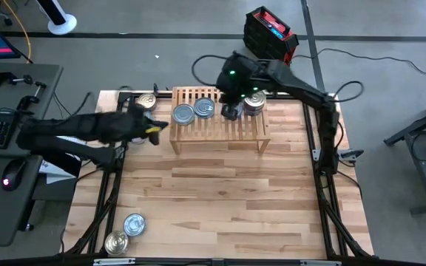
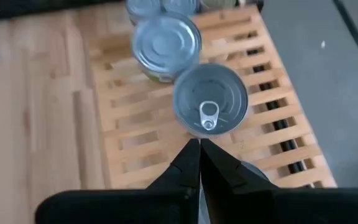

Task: Stack canned seafood by type on shelf
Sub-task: Put the white tuna can on the shelf, then stack the blue tuna can on the blue tuna can on the shelf

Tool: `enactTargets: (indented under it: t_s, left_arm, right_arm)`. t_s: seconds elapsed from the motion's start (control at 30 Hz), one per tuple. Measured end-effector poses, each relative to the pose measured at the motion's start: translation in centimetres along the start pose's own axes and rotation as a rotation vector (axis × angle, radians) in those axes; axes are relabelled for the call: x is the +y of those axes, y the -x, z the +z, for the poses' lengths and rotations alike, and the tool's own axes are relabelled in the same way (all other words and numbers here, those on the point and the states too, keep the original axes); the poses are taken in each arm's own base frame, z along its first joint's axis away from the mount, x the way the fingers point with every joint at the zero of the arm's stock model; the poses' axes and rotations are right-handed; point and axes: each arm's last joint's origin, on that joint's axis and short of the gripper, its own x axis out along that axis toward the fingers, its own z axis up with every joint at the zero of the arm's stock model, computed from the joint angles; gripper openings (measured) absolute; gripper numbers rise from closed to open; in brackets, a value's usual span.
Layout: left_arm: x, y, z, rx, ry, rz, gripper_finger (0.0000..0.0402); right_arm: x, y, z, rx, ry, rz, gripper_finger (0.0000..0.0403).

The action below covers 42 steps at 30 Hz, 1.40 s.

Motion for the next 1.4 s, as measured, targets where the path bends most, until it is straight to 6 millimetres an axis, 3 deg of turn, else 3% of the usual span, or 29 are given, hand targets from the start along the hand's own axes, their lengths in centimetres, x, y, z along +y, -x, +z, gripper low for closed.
enactTargets:
  t_s: [0.1, 0.27, 0.43, 0.6, 1.1, 1.27, 1.4]
  left_arm:
    - [0.1, -2.8, 0.3, 0.185, -0.139, 0.061, 0.0]
    - [-0.2, -6.8, 0.7, 0.299, -0.308, 0.071, 0.0]
    - [0.0, -8.7, 0.6, 0.35, -0.392, 0.071, 0.0]
    - [0.8, -9.8, 1.0, 0.353, -0.403, 0.105, 0.0]
    - [2.5, -10.3, 2.5, 0.317, -0.383, 0.156, 0.0]
    - [2.1, -8.5, 2.8, 0.276, -0.379, 0.115, 0.0]
    - [2.0, -5.9, 3.1, 0.237, -0.336, 0.091, 0.0]
  right_arm:
    - [0.6, 3.2, -0.5, -0.04, 0.007, 0.016, 0.0]
    - [2.3, 7.7, -1.4, -0.102, -0.023, 0.045, 0.0]
    - [4.2, 10.6, -2.0, -0.158, -0.022, 0.078, 0.0]
    - [5.3, 11.8, -2.4, -0.189, -0.016, 0.055, 0.0]
    - [5.8, 12.0, -2.4, -0.194, -0.01, 0.058, 0.0]
    - [6.0, 12.1, -2.4, -0.194, 0.001, 0.061, 0.0]
    - [6.0, 12.0, -2.4, -0.191, 0.004, 0.088, 0.0]
